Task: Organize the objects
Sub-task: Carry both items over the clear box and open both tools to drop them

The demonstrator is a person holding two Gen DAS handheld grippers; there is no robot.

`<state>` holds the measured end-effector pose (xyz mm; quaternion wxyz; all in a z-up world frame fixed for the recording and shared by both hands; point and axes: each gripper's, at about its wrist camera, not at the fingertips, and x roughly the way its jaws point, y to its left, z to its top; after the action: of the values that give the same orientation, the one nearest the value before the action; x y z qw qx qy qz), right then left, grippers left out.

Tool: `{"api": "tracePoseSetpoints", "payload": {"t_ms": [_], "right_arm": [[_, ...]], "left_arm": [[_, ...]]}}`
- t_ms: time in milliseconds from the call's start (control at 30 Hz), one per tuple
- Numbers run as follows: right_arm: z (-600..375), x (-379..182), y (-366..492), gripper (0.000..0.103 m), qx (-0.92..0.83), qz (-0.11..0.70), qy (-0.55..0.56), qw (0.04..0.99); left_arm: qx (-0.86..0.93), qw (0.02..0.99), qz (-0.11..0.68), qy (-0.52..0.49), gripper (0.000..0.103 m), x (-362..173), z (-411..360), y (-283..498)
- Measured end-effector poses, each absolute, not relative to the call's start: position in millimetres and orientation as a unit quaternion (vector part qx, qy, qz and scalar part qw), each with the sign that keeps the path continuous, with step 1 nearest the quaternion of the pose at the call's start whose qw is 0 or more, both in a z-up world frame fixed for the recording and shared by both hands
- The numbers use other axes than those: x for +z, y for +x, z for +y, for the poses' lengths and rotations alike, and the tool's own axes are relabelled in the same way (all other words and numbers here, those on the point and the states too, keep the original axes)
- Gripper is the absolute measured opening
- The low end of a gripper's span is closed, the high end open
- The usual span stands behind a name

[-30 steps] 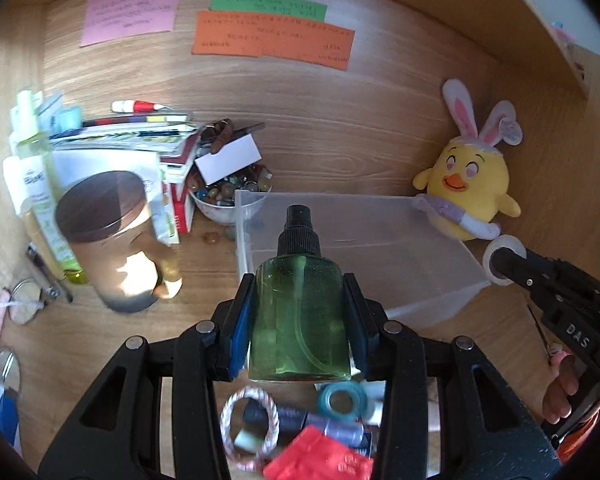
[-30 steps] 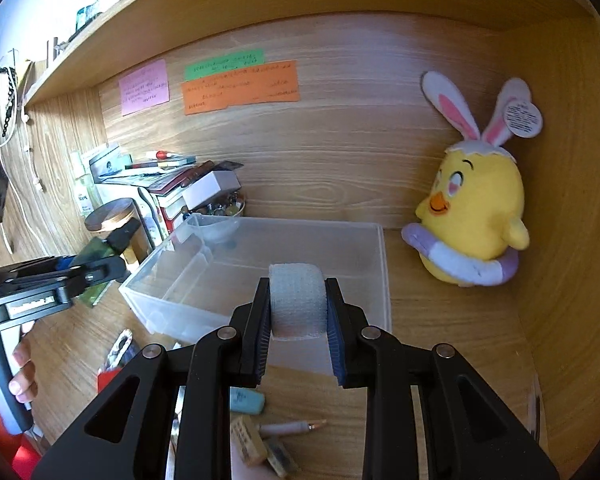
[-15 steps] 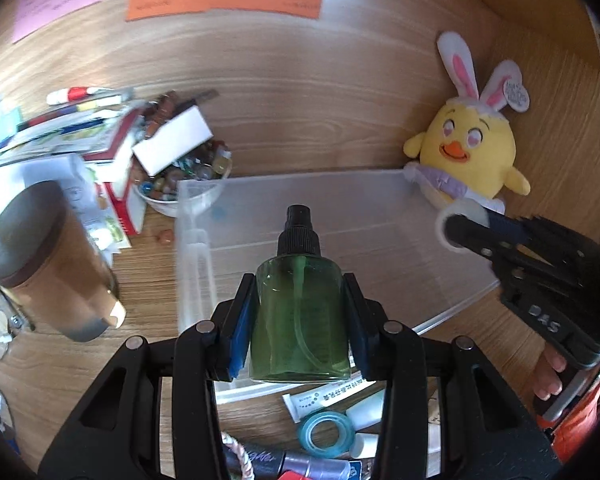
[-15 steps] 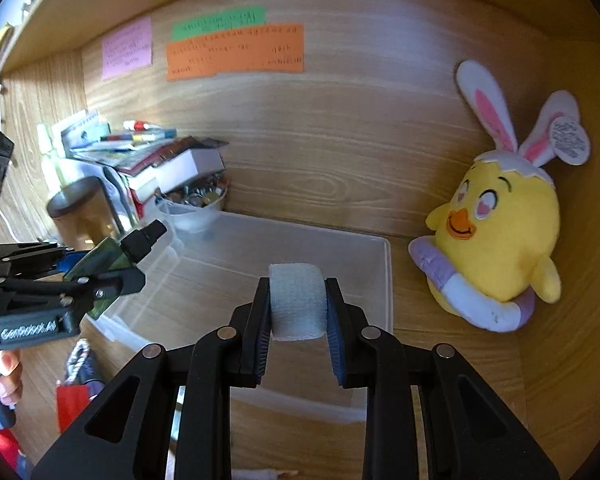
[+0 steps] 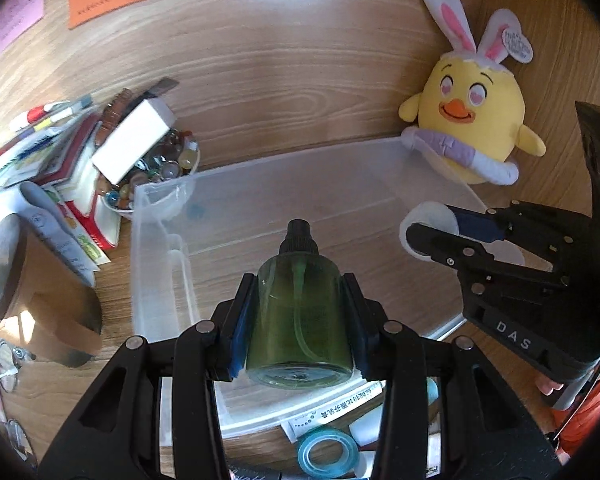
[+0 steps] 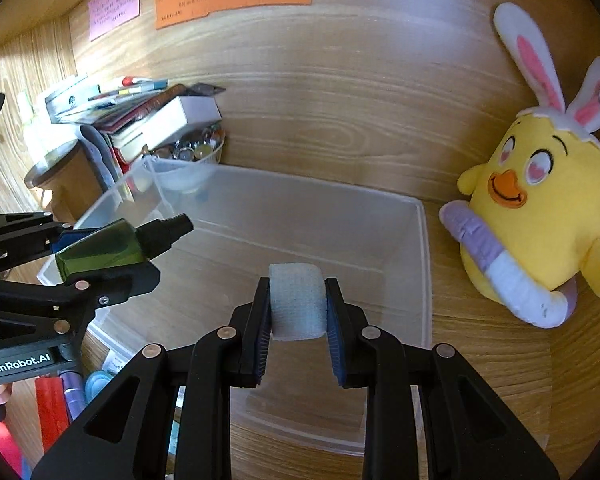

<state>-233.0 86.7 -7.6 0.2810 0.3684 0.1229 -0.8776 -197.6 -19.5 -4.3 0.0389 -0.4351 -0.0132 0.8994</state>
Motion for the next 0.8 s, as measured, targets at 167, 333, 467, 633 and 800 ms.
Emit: {"api": "tracePoseSetpoints", "payload": {"t_ms": [167, 333, 467, 633, 800], "right_arm": [[82.8, -14.1, -236.1, 0.023, -0.874, 0.130, 0.375, 0.280], [80.8, -17.0, -238.6, 0.022, -0.872, 0.133, 0.380, 0.279], [80.3, -16.5, -236.3, 0.023, -0.874, 0.141, 0.377, 0.274], [82.4, -14.8, -235.2, 0.037, -0.872, 0.138, 0.382, 0.274], [90.9, 0.1, -226.2, 0.057, -0.883, 0.132, 0.363, 0.269]], "left_arm": [[0.892, 0.042, -0.016, -0.450, 0.041, -12.3, -18.5, -202.4], [0.884, 0.058, -0.024, -0.464, 0.041, -15.3, -18.0, -204.6], [0.883, 0.057, -0.030, -0.464, 0.041, -12.9, -20.4, -203.4], [0.889, 0.058, -0.035, -0.452, 0.053, -3.5, -22.7, -193.6], [0.904, 0.050, -0.026, -0.423, 0.069, 15.4, -22.0, -175.7]]}}
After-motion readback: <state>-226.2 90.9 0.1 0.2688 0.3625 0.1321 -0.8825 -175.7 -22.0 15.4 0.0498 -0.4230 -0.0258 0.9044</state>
